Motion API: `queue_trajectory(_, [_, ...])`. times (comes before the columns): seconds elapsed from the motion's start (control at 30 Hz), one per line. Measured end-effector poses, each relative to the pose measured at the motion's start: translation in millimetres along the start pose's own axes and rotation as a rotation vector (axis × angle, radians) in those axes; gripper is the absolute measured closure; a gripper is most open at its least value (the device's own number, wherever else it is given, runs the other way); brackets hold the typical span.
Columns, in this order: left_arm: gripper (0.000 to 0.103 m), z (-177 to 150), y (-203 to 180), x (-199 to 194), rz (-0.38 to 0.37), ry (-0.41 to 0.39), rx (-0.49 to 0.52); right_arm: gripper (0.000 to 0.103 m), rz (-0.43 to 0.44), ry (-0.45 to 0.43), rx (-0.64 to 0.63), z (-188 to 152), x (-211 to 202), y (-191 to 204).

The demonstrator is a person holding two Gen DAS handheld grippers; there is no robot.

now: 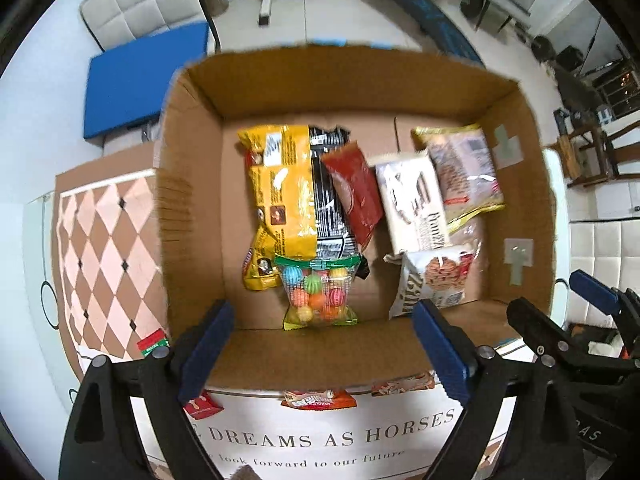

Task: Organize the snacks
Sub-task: 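Open both tools to release the packs in the box and withdraw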

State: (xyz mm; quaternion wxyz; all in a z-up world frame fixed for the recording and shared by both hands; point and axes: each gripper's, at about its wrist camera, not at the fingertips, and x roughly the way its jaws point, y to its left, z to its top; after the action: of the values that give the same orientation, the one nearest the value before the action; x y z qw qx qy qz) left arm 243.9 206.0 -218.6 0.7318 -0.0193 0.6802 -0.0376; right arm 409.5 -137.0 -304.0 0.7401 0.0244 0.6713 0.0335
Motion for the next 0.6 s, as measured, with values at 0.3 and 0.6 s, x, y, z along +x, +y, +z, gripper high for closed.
queue_trajectory(0.3, [0.011,-40.1,-8.9,-61.5,0.017,-0.229,-0.034,0.01,-0.016,-0.178,0.007,-44.6,-71.1,3.2])
queue_trajectory(0.6, [0.011,-106.0,-9.5,-108.3,0.057,-0.43,-0.027,0.01,-0.034,-0.33,0.0,-101.0,-126.9,7.9])
